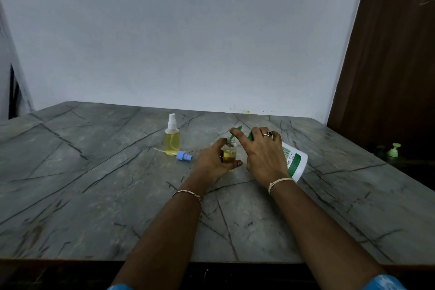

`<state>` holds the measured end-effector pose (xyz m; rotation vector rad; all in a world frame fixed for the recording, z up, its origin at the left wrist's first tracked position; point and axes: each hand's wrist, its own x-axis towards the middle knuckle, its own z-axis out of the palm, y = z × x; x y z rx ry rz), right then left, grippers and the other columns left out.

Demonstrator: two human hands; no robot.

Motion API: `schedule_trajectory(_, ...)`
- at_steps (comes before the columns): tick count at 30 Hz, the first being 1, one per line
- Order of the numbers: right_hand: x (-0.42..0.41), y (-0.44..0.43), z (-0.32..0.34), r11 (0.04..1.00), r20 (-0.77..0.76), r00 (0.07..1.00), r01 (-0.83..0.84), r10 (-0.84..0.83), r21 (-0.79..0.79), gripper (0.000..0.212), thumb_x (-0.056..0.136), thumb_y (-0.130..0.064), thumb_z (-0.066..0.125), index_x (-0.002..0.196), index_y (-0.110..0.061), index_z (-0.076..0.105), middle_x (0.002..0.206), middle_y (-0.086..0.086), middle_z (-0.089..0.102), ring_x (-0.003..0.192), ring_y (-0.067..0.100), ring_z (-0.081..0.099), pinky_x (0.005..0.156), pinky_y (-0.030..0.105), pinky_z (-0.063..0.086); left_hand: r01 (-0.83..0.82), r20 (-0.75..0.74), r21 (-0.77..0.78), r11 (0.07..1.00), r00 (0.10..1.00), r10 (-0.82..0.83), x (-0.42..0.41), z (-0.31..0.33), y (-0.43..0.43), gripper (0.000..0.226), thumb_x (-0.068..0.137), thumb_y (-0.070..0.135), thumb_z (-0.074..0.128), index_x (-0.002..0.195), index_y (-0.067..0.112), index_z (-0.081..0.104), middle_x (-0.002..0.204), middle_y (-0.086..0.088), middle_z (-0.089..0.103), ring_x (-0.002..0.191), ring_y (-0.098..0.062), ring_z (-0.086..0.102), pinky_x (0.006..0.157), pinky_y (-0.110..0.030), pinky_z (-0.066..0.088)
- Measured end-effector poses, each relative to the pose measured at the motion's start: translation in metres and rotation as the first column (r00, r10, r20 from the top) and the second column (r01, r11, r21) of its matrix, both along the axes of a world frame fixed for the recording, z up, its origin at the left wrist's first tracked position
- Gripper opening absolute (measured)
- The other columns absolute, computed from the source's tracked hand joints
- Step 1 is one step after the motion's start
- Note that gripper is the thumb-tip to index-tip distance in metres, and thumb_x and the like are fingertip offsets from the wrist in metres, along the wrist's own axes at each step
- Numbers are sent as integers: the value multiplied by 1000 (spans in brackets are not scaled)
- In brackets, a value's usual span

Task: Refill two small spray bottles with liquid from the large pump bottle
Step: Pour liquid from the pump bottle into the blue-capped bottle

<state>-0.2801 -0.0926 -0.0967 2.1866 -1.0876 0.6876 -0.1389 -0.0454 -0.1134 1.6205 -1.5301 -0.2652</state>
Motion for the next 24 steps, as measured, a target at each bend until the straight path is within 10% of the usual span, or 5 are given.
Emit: schedule_trajectory(24,0,2,0,1000,-5,1000,9,-9,10,86,72,-12,71,141,-32,24,109,14,56,105,34,52,93,51,40,-15,8,4,1000,1000,15,-1,1,1,67,73,42,77,130,25,46,117,-3,66,100,-16,62,80,-21,43)
